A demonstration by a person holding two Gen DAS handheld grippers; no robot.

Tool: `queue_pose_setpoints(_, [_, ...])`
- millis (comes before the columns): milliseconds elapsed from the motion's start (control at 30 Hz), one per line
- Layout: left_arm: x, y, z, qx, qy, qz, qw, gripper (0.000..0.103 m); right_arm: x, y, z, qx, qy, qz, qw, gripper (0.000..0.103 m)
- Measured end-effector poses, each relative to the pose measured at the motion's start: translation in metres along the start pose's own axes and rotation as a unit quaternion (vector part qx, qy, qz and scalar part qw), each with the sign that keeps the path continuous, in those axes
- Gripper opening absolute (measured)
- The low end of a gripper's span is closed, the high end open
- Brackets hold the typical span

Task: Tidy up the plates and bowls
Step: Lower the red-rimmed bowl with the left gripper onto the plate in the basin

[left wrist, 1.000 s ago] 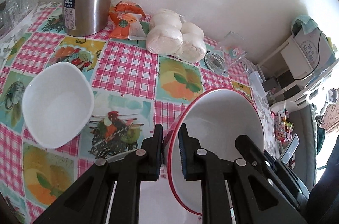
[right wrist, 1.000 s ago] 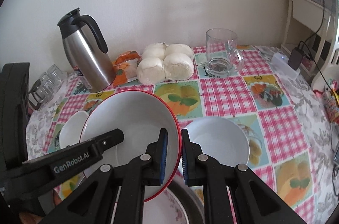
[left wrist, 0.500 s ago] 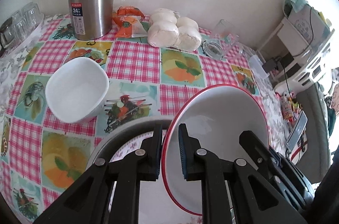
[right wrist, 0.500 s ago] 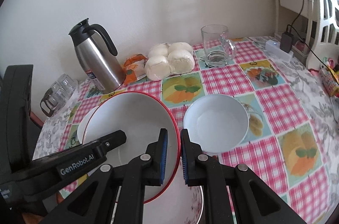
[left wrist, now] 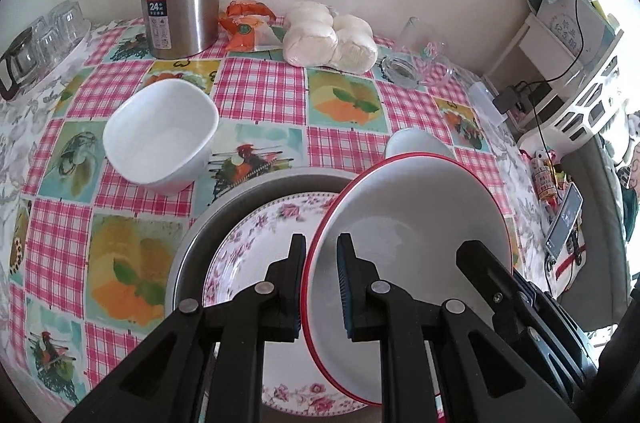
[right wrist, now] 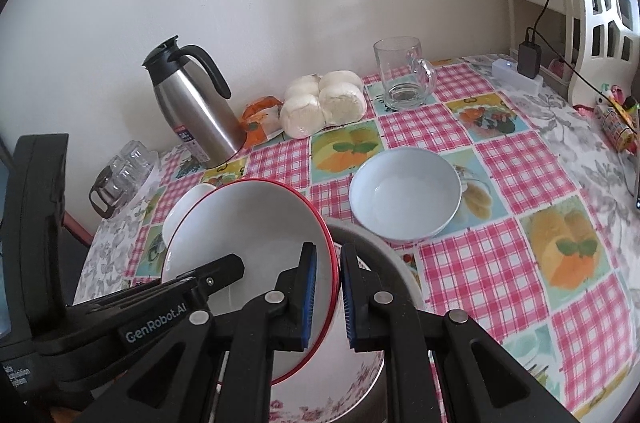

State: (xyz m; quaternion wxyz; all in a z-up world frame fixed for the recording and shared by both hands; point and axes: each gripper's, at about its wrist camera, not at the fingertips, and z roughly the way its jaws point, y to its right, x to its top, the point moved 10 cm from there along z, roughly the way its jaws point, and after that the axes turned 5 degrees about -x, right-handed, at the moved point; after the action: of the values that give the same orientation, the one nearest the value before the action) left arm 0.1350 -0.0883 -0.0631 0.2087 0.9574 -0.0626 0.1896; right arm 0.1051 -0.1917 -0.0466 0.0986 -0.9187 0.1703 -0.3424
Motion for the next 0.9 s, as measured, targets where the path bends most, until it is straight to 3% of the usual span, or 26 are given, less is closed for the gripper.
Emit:
queue_pose_setpoints(467, [-0.022,-0.016,0.012,0.030,-0.035,-0.008,0.9989,0.015,-0.030,-0.001,0.019,-0.007,-0.045,-0.007,0.999,0.013])
queue_pose_setpoints(900, [-0.026,-0.019,0.021,0.043,-0.051,-0.004,0.9977,0.015,-0.037,0.002,0.029,-0.010,-0.063,-0.005,0.998,0.015])
